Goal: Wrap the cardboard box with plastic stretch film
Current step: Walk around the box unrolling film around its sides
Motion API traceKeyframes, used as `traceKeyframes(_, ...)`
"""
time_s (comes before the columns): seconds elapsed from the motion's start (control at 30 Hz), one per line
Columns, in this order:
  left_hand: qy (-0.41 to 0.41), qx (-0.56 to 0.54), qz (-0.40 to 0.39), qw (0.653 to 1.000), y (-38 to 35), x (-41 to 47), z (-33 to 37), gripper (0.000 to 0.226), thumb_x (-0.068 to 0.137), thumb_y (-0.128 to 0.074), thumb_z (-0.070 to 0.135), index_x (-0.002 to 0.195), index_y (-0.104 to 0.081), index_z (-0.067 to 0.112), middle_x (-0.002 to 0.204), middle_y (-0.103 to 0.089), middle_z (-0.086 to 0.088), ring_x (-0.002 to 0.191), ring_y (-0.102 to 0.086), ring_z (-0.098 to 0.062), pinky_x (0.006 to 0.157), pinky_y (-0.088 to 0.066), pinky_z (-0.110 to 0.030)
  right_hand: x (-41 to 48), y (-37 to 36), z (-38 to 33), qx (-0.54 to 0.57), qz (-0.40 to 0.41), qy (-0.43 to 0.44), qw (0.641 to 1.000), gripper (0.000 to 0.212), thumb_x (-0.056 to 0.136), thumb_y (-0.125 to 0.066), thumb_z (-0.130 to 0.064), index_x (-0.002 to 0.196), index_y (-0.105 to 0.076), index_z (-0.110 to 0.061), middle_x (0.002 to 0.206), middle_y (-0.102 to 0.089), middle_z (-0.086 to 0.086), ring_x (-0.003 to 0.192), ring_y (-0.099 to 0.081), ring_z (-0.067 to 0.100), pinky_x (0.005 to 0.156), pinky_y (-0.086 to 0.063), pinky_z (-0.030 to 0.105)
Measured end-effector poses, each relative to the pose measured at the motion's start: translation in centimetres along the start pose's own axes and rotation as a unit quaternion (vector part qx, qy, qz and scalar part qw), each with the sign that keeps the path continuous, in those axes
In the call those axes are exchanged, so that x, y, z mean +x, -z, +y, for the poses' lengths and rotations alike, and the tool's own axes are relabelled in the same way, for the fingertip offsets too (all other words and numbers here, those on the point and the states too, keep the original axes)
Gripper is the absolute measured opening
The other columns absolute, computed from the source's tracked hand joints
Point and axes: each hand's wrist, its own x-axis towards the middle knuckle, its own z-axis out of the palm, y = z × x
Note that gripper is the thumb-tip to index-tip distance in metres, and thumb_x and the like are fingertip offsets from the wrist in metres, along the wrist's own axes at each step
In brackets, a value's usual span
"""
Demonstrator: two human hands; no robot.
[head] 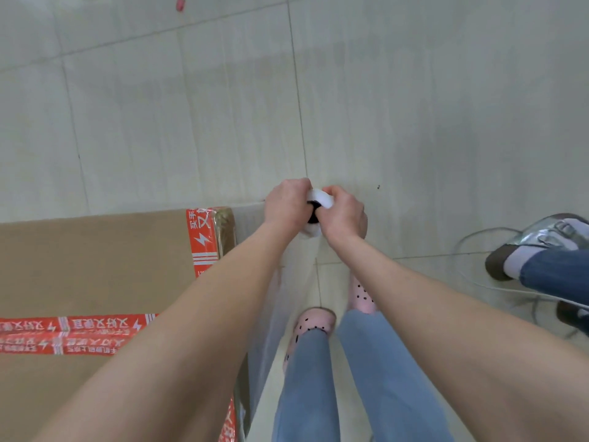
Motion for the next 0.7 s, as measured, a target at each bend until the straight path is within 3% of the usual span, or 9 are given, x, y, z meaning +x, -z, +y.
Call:
traceKeyframes(0.23,0.156,-0.117,0.060,0.979,2.0,1.6,-2.2,0.014,0.077,-0.059,0.020,0.086,-0.054,0.010,0.089,-0.062,-0.009,0.085,-0.058,-0.031,0.061,-0.036,-0.030,1.9,-0.4,-3.9,0.007,-0.004,0.049,0.999,0.037,0.081,-0.064,-0.028,0.118,-0.056,-0.029,0.112,-0.061,-0.004,0.096,-0.059,0.020,0.072,-0.036,0.025)
traceKeyframes(0.3,0.198,-0.138,0.066,0.968,2.6,2.0,-3.0,0.019,0.079,-0.059,0.024,0.088,-0.055,0.008,0.092,-0.063,-0.012,0.086,-0.058,-0.032,0.063,-0.037,-0.031,2.2,-0.8,-4.5,0.033,-0.060,0.018,0.998,0.041,0.081,-0.064,-0.033,0.120,-0.053,-0.028,0.104,-0.060,-0.003,0.089,-0.058,0.021,0.071,-0.041,0.027)
traceKeyframes(0.4,0.224,-0.132,0.044,0.964,3.2,2.4,-4.0,0.028,0.080,-0.059,0.028,0.095,-0.059,0.004,0.098,-0.065,-0.015,0.088,-0.058,-0.032,0.063,-0.038,-0.031,2.7,-1.4,-5.5,0.067,-0.102,0.003,0.993,0.028,0.083,-0.063,-0.026,0.110,-0.059,-0.022,0.092,-0.058,-0.001,0.081,-0.059,0.023,0.072,-0.050,0.032)
traceKeyframes(0.47,0.213,-0.120,0.029,0.969,3.6,2.3,-4.5,0.029,0.082,-0.059,0.026,0.100,-0.057,0.004,0.101,-0.064,-0.016,0.094,-0.059,-0.034,0.066,-0.039,-0.032,2.6,-1.8,-6.1,0.055,-0.106,0.008,0.993,0.022,0.084,-0.063,-0.022,0.105,-0.061,-0.016,0.088,-0.057,0.001,0.081,-0.059,0.025,0.074,-0.051,0.034)
traceKeyframes(0.57,0.124,-0.073,0.029,0.989,4.2,2.4,-4.5,0.028,0.082,-0.057,0.017,0.108,-0.053,0.005,0.104,-0.063,-0.014,0.096,-0.058,-0.032,0.068,-0.041,-0.034,2.4,-2.1,-6.6,0.050,-0.109,0.013,0.993,0.015,0.085,-0.061,-0.021,0.098,-0.061,-0.014,0.092,-0.062,0.005,0.084,-0.059,0.027,0.072,-0.049,0.033)
traceKeyframes(0.7,-0.003,-0.005,0.001,1.000,4.7,3.2,-4.3,0.051,0.083,-0.055,0.011,0.134,-0.044,0.014,0.127,-0.055,-0.007,0.112,-0.054,-0.028,0.083,-0.045,-0.036,2.4,-2.2,-6.9,0.043,-0.110,0.003,0.993,0.016,0.084,-0.056,-0.017,0.098,-0.062,-0.011,0.092,-0.065,0.009,0.083,-0.063,0.029,0.072,-0.053,0.038)
